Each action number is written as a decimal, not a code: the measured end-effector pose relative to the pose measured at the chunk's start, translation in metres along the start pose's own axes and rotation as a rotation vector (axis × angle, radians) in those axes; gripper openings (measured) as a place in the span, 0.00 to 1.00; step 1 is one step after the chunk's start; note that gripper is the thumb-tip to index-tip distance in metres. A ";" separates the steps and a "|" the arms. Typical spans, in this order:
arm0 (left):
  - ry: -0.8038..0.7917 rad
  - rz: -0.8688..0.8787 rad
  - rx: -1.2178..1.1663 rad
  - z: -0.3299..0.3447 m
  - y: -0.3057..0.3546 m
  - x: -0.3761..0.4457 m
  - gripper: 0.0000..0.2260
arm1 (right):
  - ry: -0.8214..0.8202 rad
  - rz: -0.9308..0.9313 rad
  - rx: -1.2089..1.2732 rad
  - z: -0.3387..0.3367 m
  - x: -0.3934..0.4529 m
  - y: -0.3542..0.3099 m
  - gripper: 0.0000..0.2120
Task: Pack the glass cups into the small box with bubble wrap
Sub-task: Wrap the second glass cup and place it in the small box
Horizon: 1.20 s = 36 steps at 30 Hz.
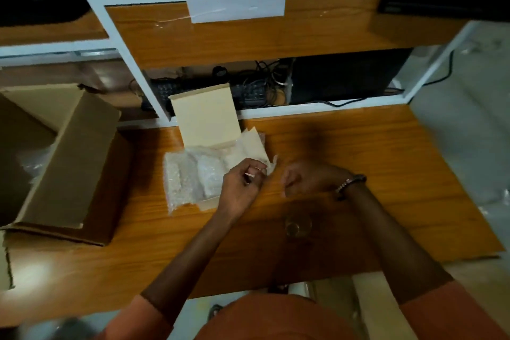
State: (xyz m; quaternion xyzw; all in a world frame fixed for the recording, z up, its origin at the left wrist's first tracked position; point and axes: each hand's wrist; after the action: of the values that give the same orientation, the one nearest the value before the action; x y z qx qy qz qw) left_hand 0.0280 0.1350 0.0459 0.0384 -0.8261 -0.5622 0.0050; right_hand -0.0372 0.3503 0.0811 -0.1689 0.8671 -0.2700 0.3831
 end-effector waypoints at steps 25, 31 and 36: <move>0.372 -0.093 -0.423 -0.100 0.028 -0.061 0.23 | -0.107 -0.461 0.260 -0.008 0.081 -0.180 0.05; 0.430 -0.168 -0.380 -0.133 0.017 -0.074 0.28 | -0.173 -0.500 0.292 0.014 0.106 -0.222 0.04; 0.441 -0.192 -0.648 -0.154 0.006 -0.072 0.25 | -0.114 -0.497 0.287 0.022 0.124 -0.237 0.05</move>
State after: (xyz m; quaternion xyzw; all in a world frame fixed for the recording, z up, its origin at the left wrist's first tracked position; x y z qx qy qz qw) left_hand 0.1069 -0.0008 0.1104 0.2313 -0.5778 -0.7698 0.1414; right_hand -0.0804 0.0919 0.1390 -0.3350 0.7291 -0.4655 0.3736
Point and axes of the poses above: each hand's wrist, its own x-axis towards the middle knuckle, its own z-axis out of the palm, y = z × x, and after that the axes turned 1 degree about -x, right-handed
